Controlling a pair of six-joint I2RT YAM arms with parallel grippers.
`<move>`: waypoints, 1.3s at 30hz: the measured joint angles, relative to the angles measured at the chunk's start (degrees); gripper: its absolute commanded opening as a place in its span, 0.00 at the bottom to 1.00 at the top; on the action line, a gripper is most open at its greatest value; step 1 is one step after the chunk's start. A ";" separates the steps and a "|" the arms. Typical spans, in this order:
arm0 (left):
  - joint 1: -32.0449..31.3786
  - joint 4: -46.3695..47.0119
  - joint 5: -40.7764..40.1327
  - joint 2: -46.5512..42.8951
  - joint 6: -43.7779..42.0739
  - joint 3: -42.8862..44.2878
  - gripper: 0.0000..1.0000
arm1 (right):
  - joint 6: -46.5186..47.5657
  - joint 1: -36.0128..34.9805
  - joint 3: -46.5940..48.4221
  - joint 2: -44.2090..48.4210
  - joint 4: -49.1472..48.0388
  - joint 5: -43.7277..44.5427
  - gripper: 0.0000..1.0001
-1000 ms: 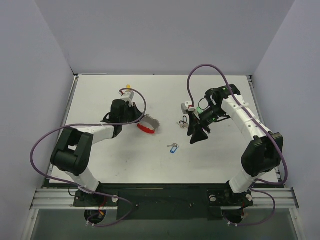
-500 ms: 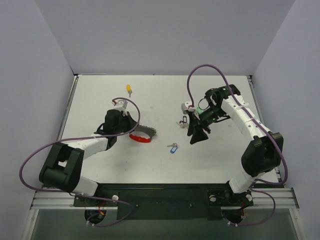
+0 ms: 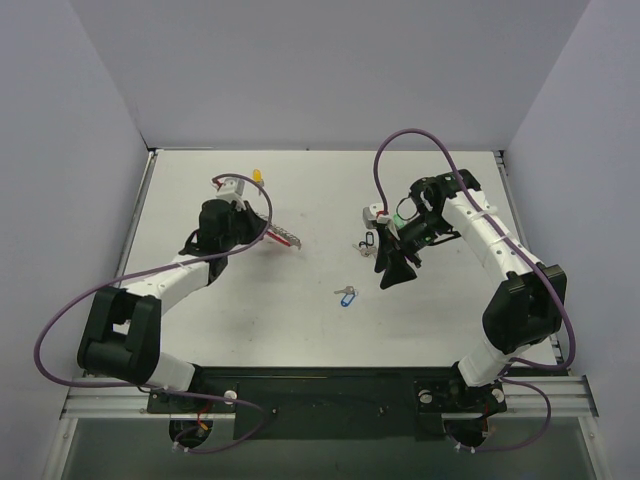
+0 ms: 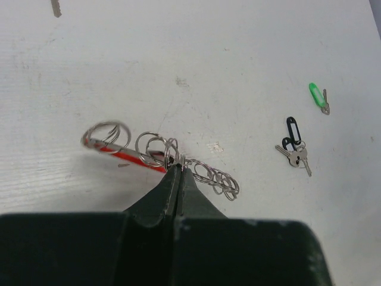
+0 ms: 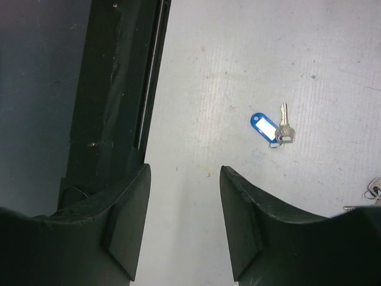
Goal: Put the keys on the keyring
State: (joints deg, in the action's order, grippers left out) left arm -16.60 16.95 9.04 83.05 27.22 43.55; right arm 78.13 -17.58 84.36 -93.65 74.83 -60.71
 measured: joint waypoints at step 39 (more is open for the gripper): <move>0.70 7.69 4.72 2.34 5.53 -8.55 0.00 | 0.02 0.00 -0.28 0.00 -0.02 0.02 0.46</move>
State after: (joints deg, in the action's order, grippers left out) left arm -15.90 24.64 13.76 85.38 32.75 35.00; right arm 78.15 -17.58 84.07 -93.65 74.81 -60.69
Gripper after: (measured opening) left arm 0.020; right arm 0.456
